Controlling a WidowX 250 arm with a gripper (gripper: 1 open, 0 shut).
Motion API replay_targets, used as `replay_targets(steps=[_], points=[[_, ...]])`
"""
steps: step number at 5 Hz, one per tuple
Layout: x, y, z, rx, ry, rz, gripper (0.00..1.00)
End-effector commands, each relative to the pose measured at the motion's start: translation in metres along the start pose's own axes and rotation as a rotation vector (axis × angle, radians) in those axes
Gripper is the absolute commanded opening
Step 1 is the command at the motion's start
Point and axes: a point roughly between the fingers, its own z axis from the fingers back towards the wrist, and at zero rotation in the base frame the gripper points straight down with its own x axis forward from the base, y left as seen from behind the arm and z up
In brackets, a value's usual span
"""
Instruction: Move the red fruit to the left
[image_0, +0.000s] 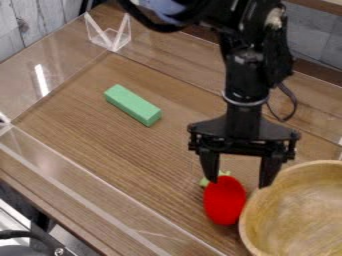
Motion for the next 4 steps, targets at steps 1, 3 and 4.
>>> replay_targets(steps=[1, 3, 4], points=[[0.002, -0.009, 0.005, -0.04, -0.056, -0.027, 1.0], [-0.011, -0.008, -0.009, -0.023, -0.047, -0.099, 1.0], [-0.015, -0.006, -0.008, -0.015, -0.043, -0.13, 1.0]])
